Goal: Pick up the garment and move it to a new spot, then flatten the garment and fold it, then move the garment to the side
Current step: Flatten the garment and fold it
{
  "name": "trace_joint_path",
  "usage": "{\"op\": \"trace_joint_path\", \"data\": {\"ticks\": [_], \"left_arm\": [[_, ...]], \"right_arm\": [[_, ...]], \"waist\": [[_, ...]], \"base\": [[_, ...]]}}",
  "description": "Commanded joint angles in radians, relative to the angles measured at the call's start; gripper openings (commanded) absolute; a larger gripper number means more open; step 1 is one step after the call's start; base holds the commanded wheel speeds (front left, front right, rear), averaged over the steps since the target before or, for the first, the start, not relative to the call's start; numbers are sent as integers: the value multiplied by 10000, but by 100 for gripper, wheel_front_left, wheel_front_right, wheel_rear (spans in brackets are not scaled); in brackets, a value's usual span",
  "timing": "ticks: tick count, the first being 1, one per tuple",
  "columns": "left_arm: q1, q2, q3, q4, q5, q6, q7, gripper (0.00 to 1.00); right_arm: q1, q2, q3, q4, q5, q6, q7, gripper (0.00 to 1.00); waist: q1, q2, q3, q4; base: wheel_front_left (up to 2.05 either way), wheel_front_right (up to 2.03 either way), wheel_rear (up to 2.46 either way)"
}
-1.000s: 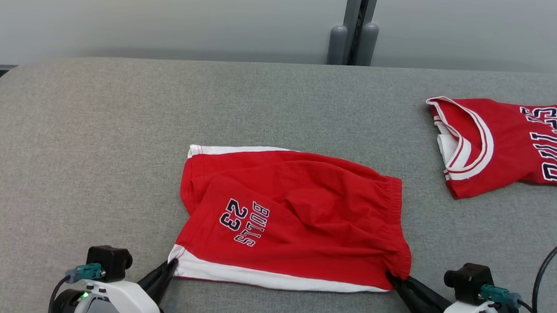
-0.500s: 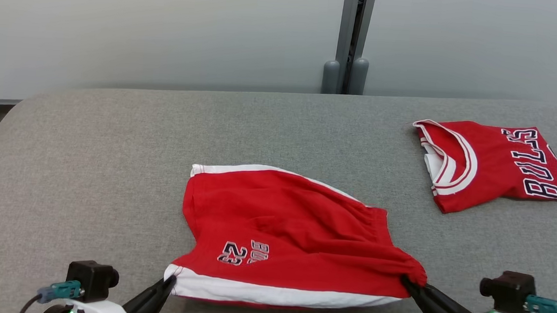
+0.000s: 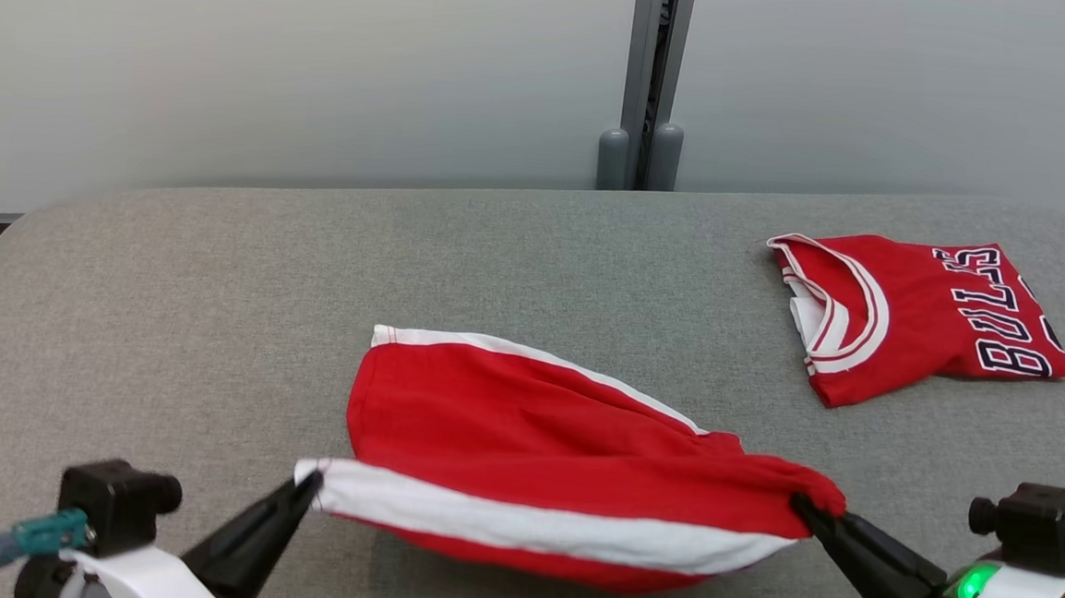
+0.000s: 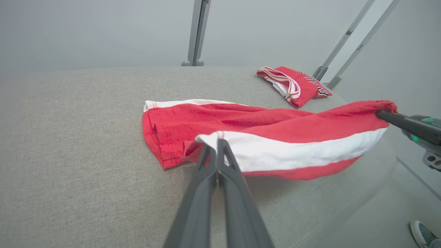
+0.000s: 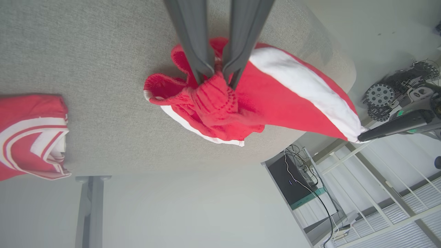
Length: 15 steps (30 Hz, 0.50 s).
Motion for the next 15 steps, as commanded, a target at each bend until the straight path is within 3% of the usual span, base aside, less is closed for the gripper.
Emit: {"op": "trace_joint_path", "data": {"ticks": [1, 4, 8, 15], "left_arm": [[-250, 85, 94, -84, -54, 1, -38, 0], [-549, 311, 292, -265, 27, 41, 151, 0], [-1240, 540, 468, 46, -117, -269, 371, 0], [-3418, 317, 476, 1677, -793, -1458, 759, 0]], "right_arm": [[9, -56, -94, -91, 10, 7, 48, 0], [-232, -17, -436, -452, 50, 7, 248, 0], [-702, 241, -708, -699, 624, 7, 519, 0], [-2557, 537, -364, -51, 1196, 7, 1447, 0]], "waist": [[0, 0, 12, 2], [0, 0, 104, -38], [0, 0, 332, -140], [0, 0, 1396, -253]], "base": [[0, 0, 0], [0, 0, 0], [0, 0, 0], [0, 0, 0]]}}
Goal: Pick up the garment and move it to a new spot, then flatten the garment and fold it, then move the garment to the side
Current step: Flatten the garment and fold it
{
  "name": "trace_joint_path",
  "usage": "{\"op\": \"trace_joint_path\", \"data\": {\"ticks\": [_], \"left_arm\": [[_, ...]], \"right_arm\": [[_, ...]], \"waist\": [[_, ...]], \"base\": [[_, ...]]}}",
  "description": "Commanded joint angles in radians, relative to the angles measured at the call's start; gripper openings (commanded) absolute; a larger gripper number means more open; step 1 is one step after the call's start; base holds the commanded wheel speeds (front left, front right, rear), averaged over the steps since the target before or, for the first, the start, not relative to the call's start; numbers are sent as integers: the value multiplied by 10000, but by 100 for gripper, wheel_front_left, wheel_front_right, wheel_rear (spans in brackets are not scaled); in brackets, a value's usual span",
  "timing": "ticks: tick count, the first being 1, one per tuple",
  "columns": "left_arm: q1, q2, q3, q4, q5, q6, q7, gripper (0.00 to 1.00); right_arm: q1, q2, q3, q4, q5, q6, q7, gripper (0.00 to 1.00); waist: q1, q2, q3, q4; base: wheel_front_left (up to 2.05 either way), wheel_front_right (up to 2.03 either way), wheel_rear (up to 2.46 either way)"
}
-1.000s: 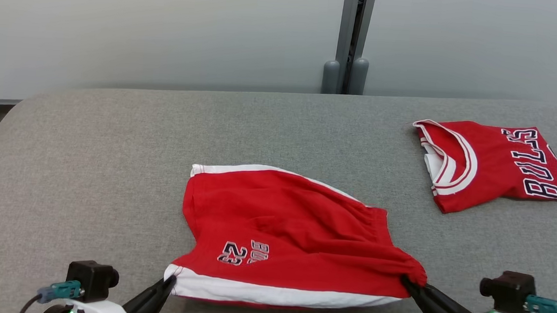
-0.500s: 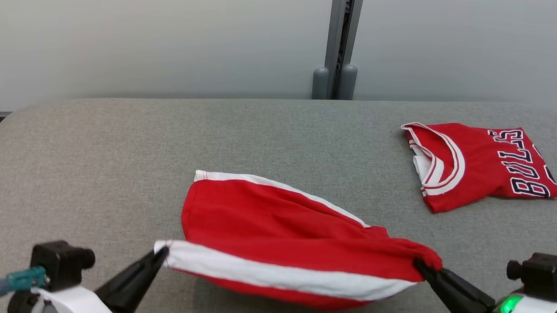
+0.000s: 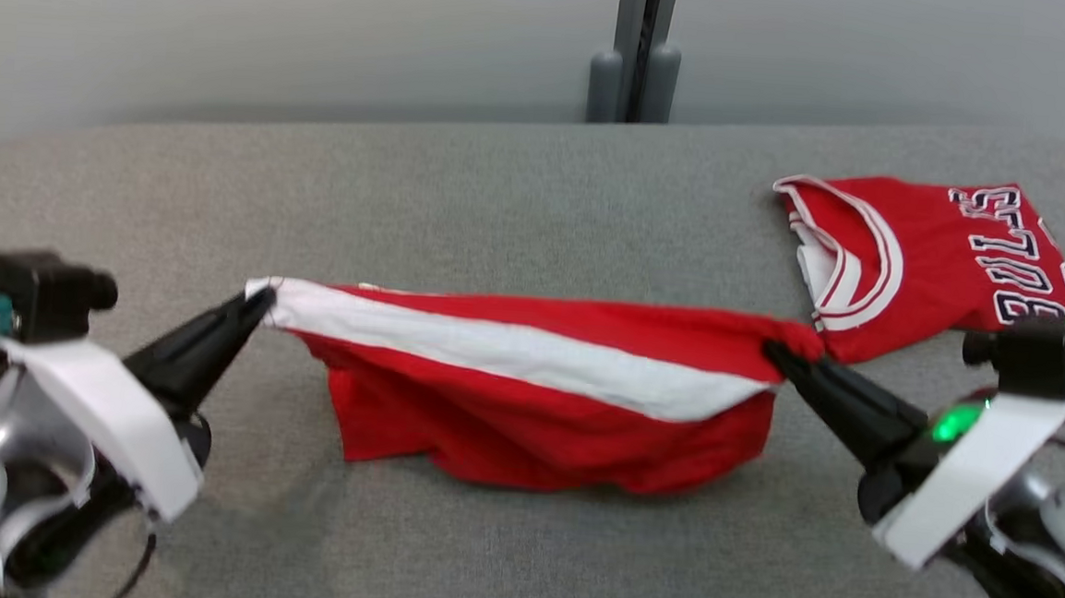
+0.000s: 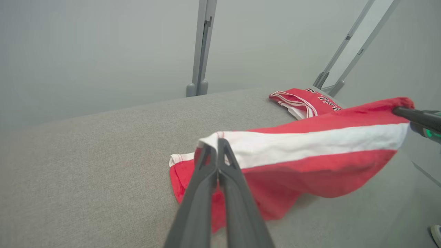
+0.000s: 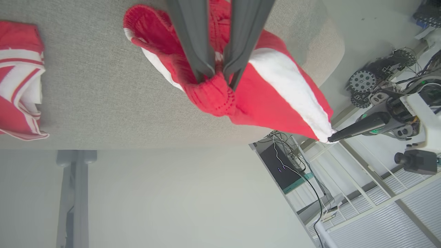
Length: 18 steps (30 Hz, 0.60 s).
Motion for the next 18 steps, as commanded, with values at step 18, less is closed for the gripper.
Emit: {"op": "trace_joint_path", "data": {"ticks": [18], "left_arm": [[-10028, -390, -1543, 5029, 449, -879, 2519, 0]], "right_arm": [[-8032, 1280, 333, 2499, 1733, 9, 2719, 0]], "waist": [[0, 0, 4946, -140]], "base": [[0, 0, 0]]}}
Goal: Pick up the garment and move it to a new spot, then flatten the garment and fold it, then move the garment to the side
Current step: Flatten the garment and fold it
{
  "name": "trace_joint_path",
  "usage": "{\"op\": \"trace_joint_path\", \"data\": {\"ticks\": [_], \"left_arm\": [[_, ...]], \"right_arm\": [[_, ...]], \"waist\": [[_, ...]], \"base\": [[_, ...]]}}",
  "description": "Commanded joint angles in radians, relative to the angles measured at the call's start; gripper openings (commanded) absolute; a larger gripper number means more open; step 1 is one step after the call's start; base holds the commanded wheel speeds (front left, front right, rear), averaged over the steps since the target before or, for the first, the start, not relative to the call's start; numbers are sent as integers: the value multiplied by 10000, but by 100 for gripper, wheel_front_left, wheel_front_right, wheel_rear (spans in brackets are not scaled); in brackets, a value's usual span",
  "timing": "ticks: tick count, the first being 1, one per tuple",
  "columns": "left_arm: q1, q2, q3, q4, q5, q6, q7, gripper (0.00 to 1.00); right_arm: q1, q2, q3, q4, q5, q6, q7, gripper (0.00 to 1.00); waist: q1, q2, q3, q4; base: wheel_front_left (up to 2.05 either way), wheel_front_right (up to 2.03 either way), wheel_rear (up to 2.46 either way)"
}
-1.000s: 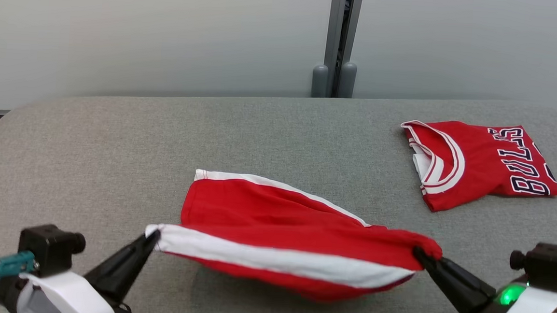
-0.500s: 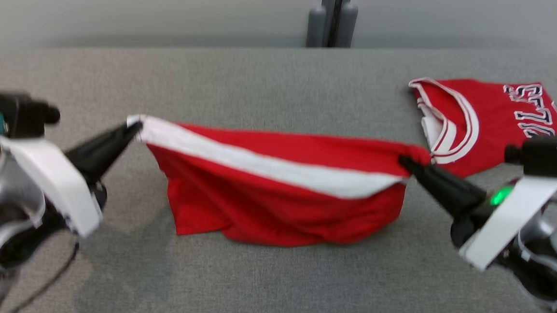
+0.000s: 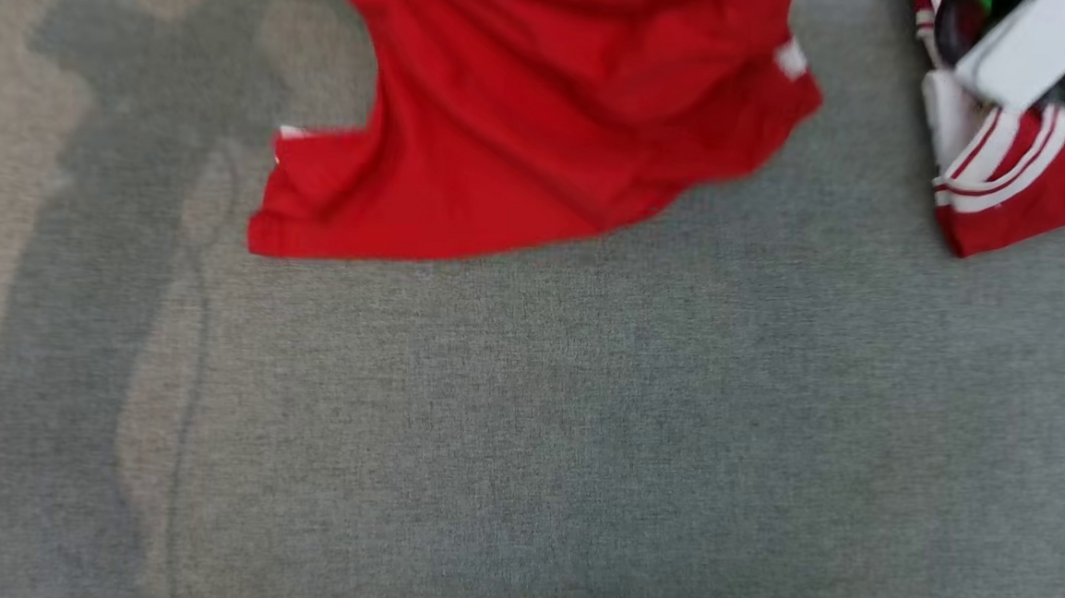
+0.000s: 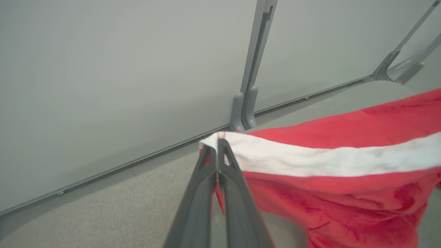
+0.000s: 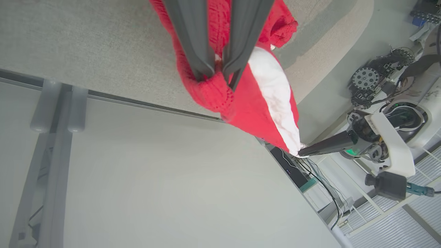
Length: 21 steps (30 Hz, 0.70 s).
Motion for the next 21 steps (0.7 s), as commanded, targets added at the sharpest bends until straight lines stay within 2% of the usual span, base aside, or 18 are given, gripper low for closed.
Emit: {"op": "trace_joint_path", "data": {"ticks": [1, 7, 11, 12, 15, 18, 21], "left_arm": [[-931, -123, -155, 570, 223, -6, -120, 0], [-3258, -588, -925, 2193, 761, -7, -870, 0], [-4536, -861, -1110, 3186, 1089, -7, -2080, 0], [-4536, -861, -1110, 3186, 1089, -7, -2080, 0], [-5302, -1152, -1229, 3870, 1242, -7, -3061, 0], [-5957, -1540, -1527, 4580, 1053, -8, -3999, 0], [-6040, -1661, -1902, 4796, 686, -7, -4248, 0]], "right_arm": [[-709, 188, 36, 283, 108, 11, -81, 0], [-2550, 585, 114, 1287, -160, 11, -843, 0], [-3622, 830, 70, 1900, -313, 11, -1859, 0], [-3622, 830, 70, 1900, -313, 11, -1859, 0], [-4224, 954, 119, 2278, -348, 11, -2578, 0], [-4817, 1021, 284, 2686, -527, 11, -3667, 0], [-4921, 981, 560, 2841, -387, 11, -4124, 0]], "waist": [[0, 0, 1132, -19], [0, 0, 1749, 107], [0, 0, 1977, 176], [0, 0, 1977, 176], [0, 0, 2011, 229], [0, 0, 1923, 291], [0, 0, 1807, 356]], "base": [[0, 0, 0], [0, 0, 0], [0, 0, 0], [0, 0, 0], [0, 0, 0], [0, 0, 0], [0, 0, 0]]}}
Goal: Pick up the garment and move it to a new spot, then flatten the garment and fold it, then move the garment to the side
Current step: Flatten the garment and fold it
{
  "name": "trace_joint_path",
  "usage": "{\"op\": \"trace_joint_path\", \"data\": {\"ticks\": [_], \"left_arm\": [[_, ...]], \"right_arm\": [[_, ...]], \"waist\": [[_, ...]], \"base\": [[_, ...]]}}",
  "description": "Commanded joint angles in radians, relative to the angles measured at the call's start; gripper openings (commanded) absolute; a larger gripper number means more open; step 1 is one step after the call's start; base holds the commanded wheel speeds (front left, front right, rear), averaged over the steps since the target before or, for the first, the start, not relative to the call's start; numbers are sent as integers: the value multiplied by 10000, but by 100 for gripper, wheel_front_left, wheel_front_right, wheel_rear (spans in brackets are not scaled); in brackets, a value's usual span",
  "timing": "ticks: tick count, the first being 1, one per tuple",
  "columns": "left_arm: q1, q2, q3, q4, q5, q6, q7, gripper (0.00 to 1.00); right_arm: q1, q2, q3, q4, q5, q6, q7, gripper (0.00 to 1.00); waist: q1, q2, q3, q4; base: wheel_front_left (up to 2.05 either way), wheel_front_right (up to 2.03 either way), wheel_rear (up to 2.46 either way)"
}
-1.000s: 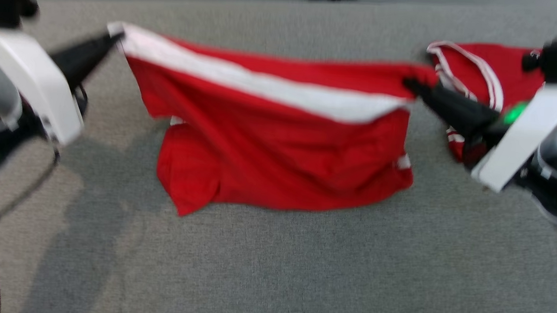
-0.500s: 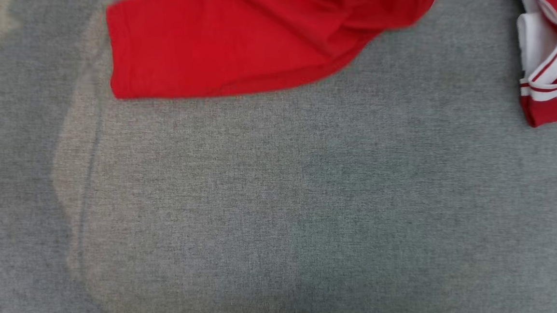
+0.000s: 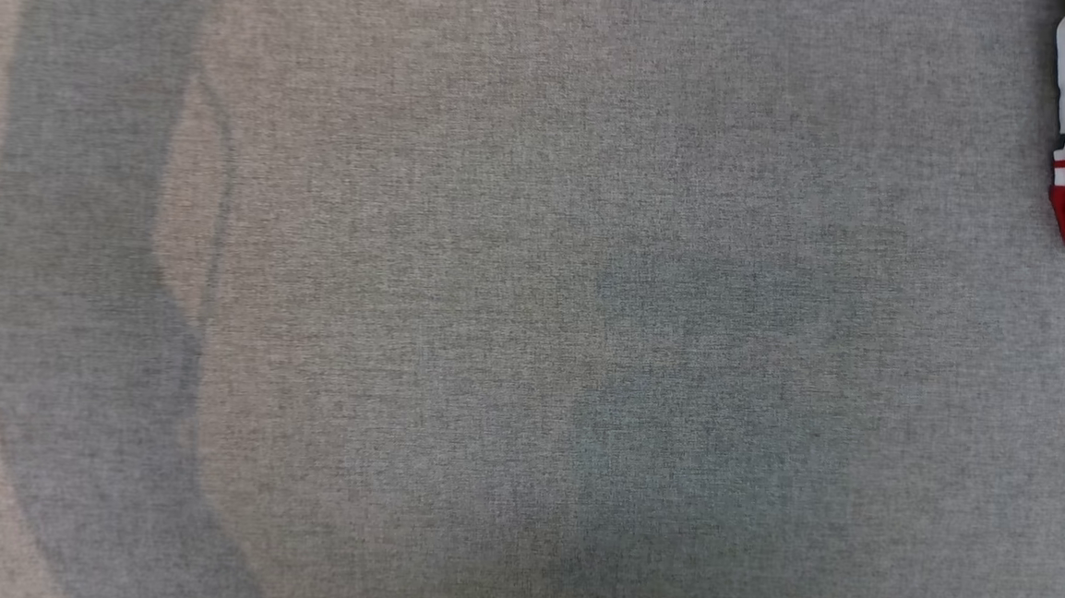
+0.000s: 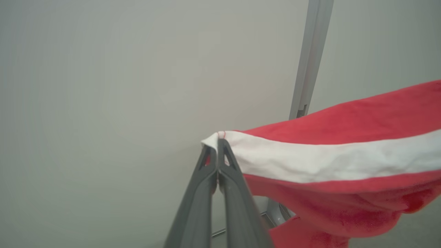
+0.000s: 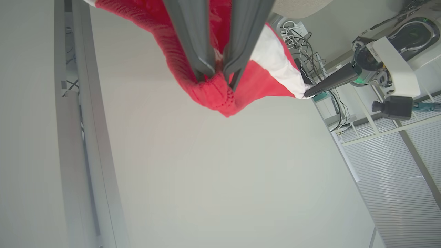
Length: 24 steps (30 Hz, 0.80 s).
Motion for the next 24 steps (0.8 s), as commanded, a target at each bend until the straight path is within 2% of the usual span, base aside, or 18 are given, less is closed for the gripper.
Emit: {"op": "trace_joint_path", "data": {"ticks": [1, 8, 14, 21, 24], "left_arm": [[5, 63, -135, 61, -186, 3, -67, 0], [722, 177, -1066, 356, -1284, 2, 630, 0], [1893, 691, -1944, 130, -2203, 2, 1142, 0], [4475, 1345, -2938, -811, -3488, 2, 1309, 0], [5753, 1767, -3400, -1439, -3956, 2, 1461, 0]], "right_arm": [[14, -104, 128, 83, 107, 11, -141, 0], [643, -321, 1222, 153, 734, 11, -25, 0], [1783, -563, 2204, -66, 1230, 11, -187, 0], [3843, -728, 3494, -496, 1791, 11, -723, 0], [4782, -810, 4049, -710, 2083, 11, -555, 0]], "waist": [[-1, 0, -75, 45], [-1, 0, -255, 72], [-1, 0, -805, 69], [-1, 0, -2765, 23], [-1, 0, -3697, 34]], "base": [[0, 0, 0], [0, 0, 0], [0, 0, 0], [0, 0, 0], [0, 0, 0]]}}
